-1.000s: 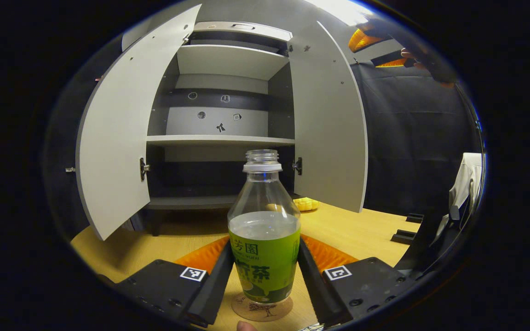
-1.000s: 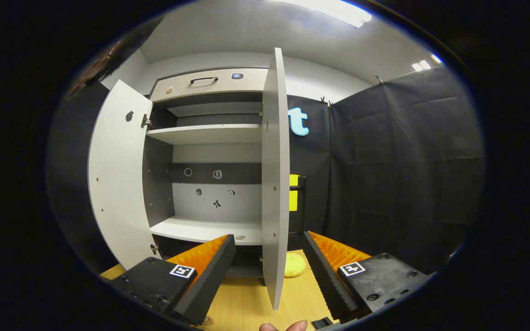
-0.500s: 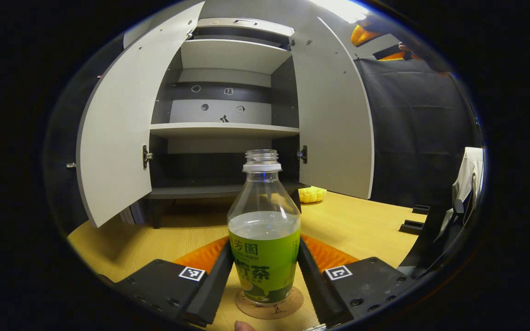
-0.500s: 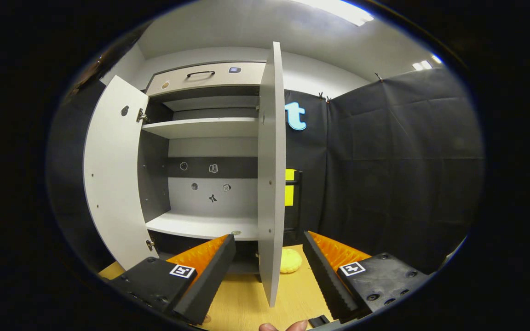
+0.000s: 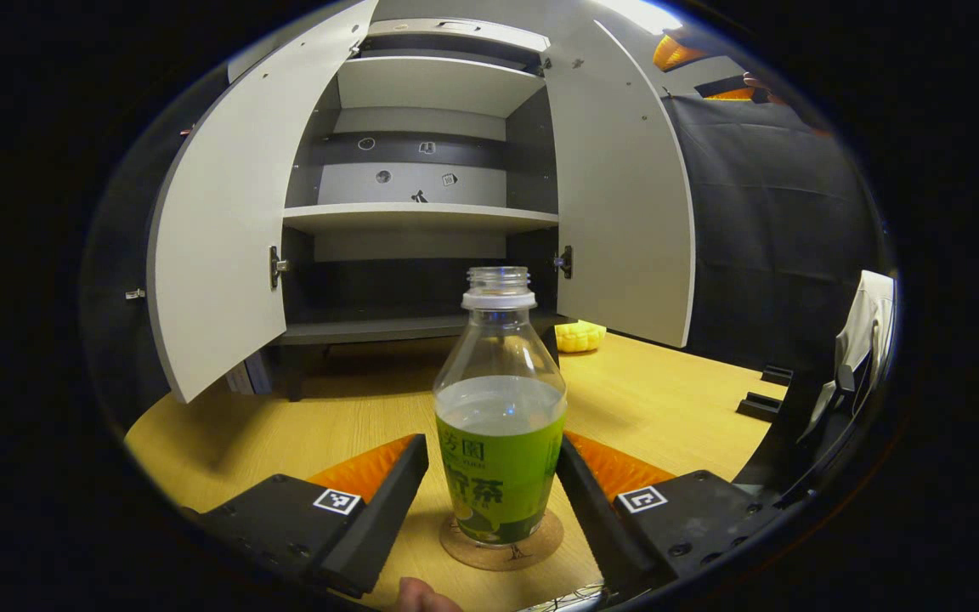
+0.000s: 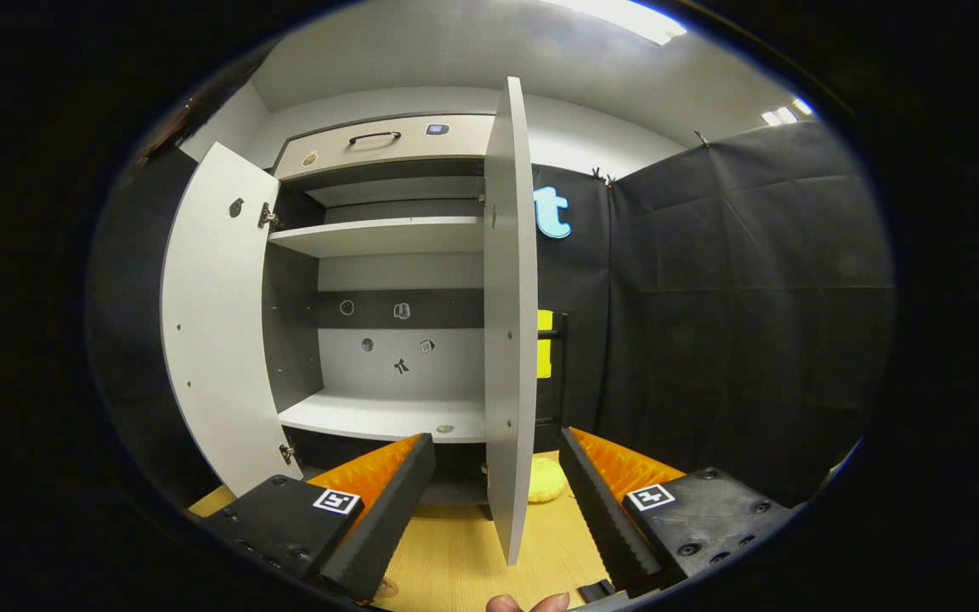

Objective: Grasp the bottle in the cabinet with the left hand and place it on the coaster, then close the right door with the right hand and the left door with the left hand.

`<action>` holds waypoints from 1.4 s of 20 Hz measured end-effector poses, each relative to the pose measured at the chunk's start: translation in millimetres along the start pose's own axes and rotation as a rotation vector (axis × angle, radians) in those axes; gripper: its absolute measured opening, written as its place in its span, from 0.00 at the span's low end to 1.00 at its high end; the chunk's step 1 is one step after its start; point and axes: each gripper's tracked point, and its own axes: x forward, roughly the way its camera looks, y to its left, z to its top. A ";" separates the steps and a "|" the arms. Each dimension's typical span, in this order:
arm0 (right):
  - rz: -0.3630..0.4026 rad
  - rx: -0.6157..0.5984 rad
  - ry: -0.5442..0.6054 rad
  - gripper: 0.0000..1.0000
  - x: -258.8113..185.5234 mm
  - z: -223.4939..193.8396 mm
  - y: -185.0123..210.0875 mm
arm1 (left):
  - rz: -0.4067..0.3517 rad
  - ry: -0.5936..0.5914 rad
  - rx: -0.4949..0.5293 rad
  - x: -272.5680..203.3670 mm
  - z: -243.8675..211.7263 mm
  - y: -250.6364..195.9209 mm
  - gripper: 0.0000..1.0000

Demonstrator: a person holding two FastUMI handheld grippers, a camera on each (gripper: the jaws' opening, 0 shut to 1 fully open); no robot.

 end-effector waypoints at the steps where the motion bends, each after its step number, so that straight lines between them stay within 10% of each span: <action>1: 0.003 0.005 0.006 0.98 0.2 -1.3 -0.3 | -0.004 0.001 0.005 -5.7 2.7 -0.6 0.94; 21: -0.060 0.039 0.026 0.99 90.1 4.4 -117.4 | 0.276 -0.161 -0.181 -96.1 232.0 47.2 0.95; 28: 0.004 0.066 0.013 0.97 110.5 13.4 -110.4 | 0.348 -0.152 -0.076 -105.9 263.5 56.8 0.95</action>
